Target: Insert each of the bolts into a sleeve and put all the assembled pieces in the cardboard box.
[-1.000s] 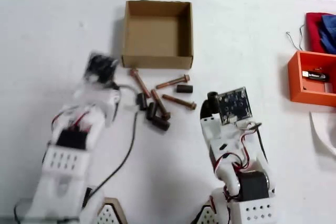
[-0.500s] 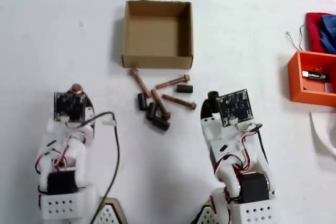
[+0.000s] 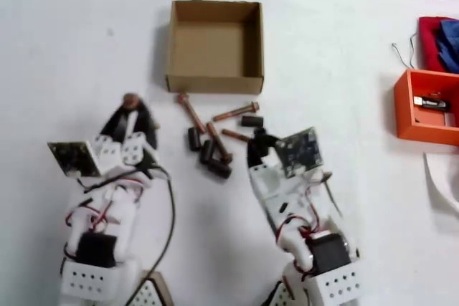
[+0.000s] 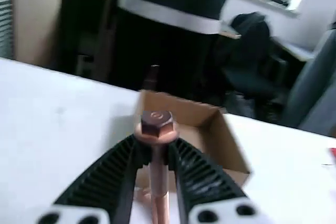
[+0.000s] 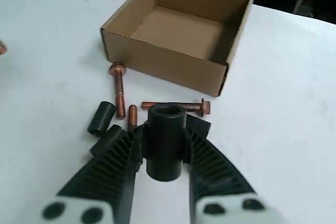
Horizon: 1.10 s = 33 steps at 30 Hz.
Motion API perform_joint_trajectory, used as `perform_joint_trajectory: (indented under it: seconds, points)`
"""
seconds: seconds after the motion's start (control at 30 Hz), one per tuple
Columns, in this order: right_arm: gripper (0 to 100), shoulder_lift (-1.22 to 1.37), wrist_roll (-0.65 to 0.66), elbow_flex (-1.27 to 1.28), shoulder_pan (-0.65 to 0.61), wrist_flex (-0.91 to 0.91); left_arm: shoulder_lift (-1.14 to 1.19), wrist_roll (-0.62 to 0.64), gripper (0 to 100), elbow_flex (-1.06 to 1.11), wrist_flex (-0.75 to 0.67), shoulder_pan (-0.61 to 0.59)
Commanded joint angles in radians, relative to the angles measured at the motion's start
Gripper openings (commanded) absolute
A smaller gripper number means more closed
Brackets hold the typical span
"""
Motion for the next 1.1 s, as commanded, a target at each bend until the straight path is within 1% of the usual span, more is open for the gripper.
perform_joint_trajectory:
  seconds: [0.0, 0.1, 0.2, 0.27, 0.33, 0.4, 0.47, 0.5, 0.57, 0.73, 0.87, 0.97, 1.07]
  points:
    - [2.0, -0.015, -0.009, -0.008, -0.027, -0.045, 0.106, 0.038, 3, -0.209, -0.021, 0.112]
    - [2.0, -0.015, -0.009, -0.008, -0.025, -0.038, 0.255, 0.075, 3, -0.360, -0.021, 0.176]
    - [2.0, -0.015, -0.009, -0.009, -0.025, -0.038, 0.430, 0.149, 3, -0.535, -0.011, 0.238]
    - [2.0, -0.015, -0.009, -0.009, -0.025, -0.039, 0.545, 0.198, 3, -0.662, 0.034, 0.288]
    - [2.0, -0.027, -0.009, -0.009, -0.021, -0.039, 0.640, 0.219, 3, -0.765, 0.084, 0.344]
    - [2.0, -0.091, -0.009, -0.014, 0.013, -0.030, 0.704, 0.226, 3, -0.835, 0.117, 0.384]
    - [2.0, -0.202, -0.009, -0.029, 0.062, 0.030, 0.724, 0.227, 3, -0.881, 0.123, 0.404]
    - [2.0, -0.245, -0.009, -0.040, 0.084, 0.062, 0.724, 0.227, 3, -0.898, 0.124, 0.407]
    - [2.0, -0.228, -0.009, -0.060, 0.111, 0.077, 0.724, 0.229, 3, -0.924, 0.126, 0.411]
    - [2.0, -0.225, -0.011, -0.066, 0.117, 0.061, 0.727, 0.224, 3, -0.929, 0.127, 0.411]
    - [2.0, -0.228, -0.009, -0.066, 0.131, -0.070, 0.730, 0.222, 3, -0.929, 0.127, 0.410]
    - [2.1, -0.226, -0.009, -0.061, 0.087, -0.182, 0.730, 0.222, 3, -0.923, 0.127, 0.408]
    - [2.2, -0.226, -0.009, -0.034, 0.074, -0.213, 0.730, 0.222, 3, -0.895, 0.126, 0.408]
